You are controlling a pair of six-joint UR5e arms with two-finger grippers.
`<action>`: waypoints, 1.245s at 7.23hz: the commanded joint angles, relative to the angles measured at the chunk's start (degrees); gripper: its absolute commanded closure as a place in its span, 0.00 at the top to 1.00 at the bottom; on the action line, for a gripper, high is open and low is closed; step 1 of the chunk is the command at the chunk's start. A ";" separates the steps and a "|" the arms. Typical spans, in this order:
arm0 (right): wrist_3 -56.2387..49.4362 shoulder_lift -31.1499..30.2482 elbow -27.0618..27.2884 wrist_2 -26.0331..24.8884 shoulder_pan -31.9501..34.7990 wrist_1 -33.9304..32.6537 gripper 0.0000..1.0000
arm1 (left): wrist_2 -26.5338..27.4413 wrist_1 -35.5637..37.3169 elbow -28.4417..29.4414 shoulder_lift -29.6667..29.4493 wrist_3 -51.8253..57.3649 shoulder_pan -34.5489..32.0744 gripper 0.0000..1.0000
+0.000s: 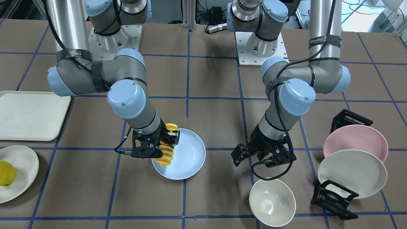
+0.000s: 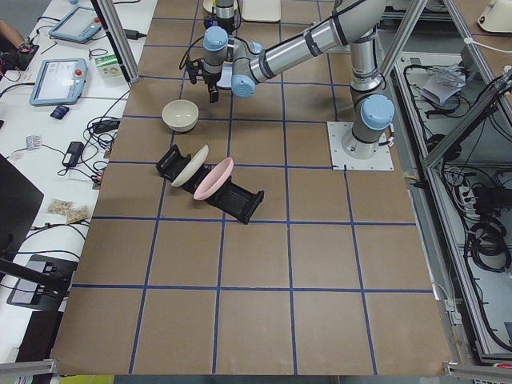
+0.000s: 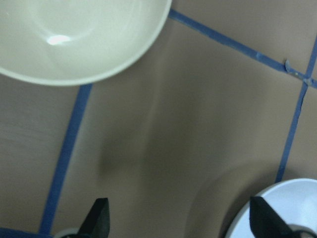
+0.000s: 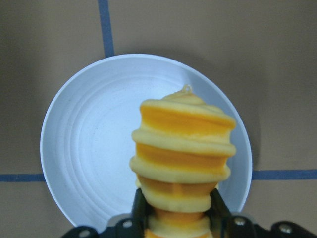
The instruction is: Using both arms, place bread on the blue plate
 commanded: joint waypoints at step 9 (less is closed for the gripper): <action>-15.89 -18.74 -9.66 -9.78 -10.20 28.46 1.00 | 6.17 -42.98 9.41 22.79 17.26 2.43 1.00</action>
